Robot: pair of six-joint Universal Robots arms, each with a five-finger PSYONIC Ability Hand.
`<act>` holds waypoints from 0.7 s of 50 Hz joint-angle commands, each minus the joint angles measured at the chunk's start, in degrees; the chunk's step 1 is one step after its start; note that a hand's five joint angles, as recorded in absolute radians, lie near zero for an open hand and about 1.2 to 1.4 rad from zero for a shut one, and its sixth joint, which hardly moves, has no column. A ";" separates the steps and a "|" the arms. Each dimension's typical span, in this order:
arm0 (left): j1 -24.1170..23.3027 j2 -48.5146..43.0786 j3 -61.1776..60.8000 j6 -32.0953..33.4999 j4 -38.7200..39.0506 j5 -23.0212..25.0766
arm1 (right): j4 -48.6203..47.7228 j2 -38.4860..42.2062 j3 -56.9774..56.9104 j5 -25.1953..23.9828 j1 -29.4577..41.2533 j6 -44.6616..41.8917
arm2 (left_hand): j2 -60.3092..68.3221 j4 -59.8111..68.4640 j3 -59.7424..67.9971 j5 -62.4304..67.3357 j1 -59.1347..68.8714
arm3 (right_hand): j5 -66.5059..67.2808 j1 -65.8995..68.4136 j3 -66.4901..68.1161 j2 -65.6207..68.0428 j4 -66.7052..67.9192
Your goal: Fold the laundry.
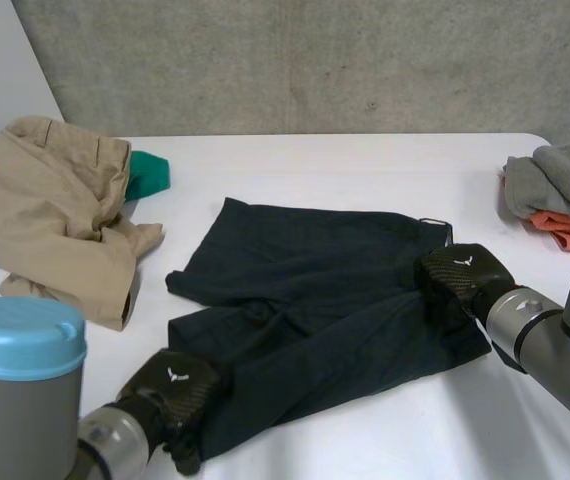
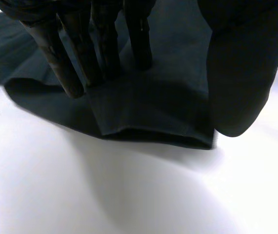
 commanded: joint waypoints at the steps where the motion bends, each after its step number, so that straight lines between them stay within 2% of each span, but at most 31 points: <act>1: -1.28 -6.73 2.44 3.65 10.44 -4.59 | 0.35 -2.09 0.92 -0.19 -0.25 -0.83 | 14.23 14.67 14.33 14.76 15.35 | 11.33 15.43 11.67 13.28 11.21; 3: -1.46 -7.70 2.70 4.71 10.90 -4.50 | 0.35 -2.71 0.93 -0.28 -0.42 -1.00 | 16.92 17.36 17.02 17.45 18.04 | 11.33 15.43 11.67 13.28 11.21; 7: -2.34 -8.23 2.97 5.68 9.58 -4.76 | 0.79 -3.76 1.10 -0.28 -0.69 -1.71 | 49.98 50.42 50.08 50.51 51.11 | 11.33 15.43 11.67 13.28 11.21; 11: -2.78 -5.69 2.71 5.95 7.91 -5.47 | 2.46 -4.82 1.37 -0.71 -0.60 -3.81 | 52.74 53.18 52.84 53.28 53.87 | 11.33 15.43 11.67 13.28 11.21; 15: -3.22 1.16 1.21 5.68 6.50 -4.59 | 6.76 -7.27 2.15 -1.85 -0.95 -10.57 | 52.74 53.18 52.84 53.28 53.87 | 11.33 15.43 11.67 13.28 11.21; 18: -3.40 6.43 -0.02 5.95 4.66 -2.31 | 12.55 -9.65 3.30 -2.73 -2.35 -20.40 | 52.74 53.18 52.84 53.28 53.87 | 11.33 15.43 11.67 13.28 11.21; 19: -3.48 8.54 -0.54 5.95 2.92 -0.65 | 16.75 -11.05 4.60 -2.91 -3.31 -26.52 | 52.74 53.18 52.84 53.28 53.87 | 11.33 15.43 11.67 13.28 11.21; 21: -3.57 10.22 -1.07 6.39 -0.34 1.20 | 21.60 -12.37 6.19 -2.74 -4.55 -33.40 | 52.74 53.18 52.84 53.28 53.87 | 11.33 15.43 11.67 13.28 11.21; 23: -3.48 11.80 -1.60 8.22 -8.21 3.48 | 28.43 -13.86 8.99 -3.08 -6.91 -43.65 | 52.74 53.18 52.84 53.28 53.87 | 11.33 15.43 11.67 13.28 11.21; 27: -2.52 11.90 -1.60 9.99 -20.44 5.25 | 34.62 -14.84 12.52 -4.92 -10.43 -56.51 | 52.74 53.18 52.84 53.28 53.87 | 11.33 15.43 11.67 13.28 11.21; 29: -1.64 11.81 -1.17 10.17 -21.19 5.60 | 34.20 -14.75 12.79 -6.07 -10.27 -56.73 | 52.74 53.18 52.84 53.28 53.87 | 11.33 15.43 11.67 13.28 11.21; 33: 0.64 10.58 0.85 10.69 -15.14 5.96 | 30.69 -12.21 10.08 -6.96 -9.39 -52.08 | 52.74 53.18 52.84 53.28 53.87 | 11.33 15.43 11.67 13.28 11.21; 35: 1.70 8.48 3.48 11.31 -9.52 5.96 | 27.70 -10.80 6.83 -6.52 -7.73 -46.55 | 52.74 53.18 52.84 53.28 53.87 | 11.33 15.43 11.67 13.28 11.21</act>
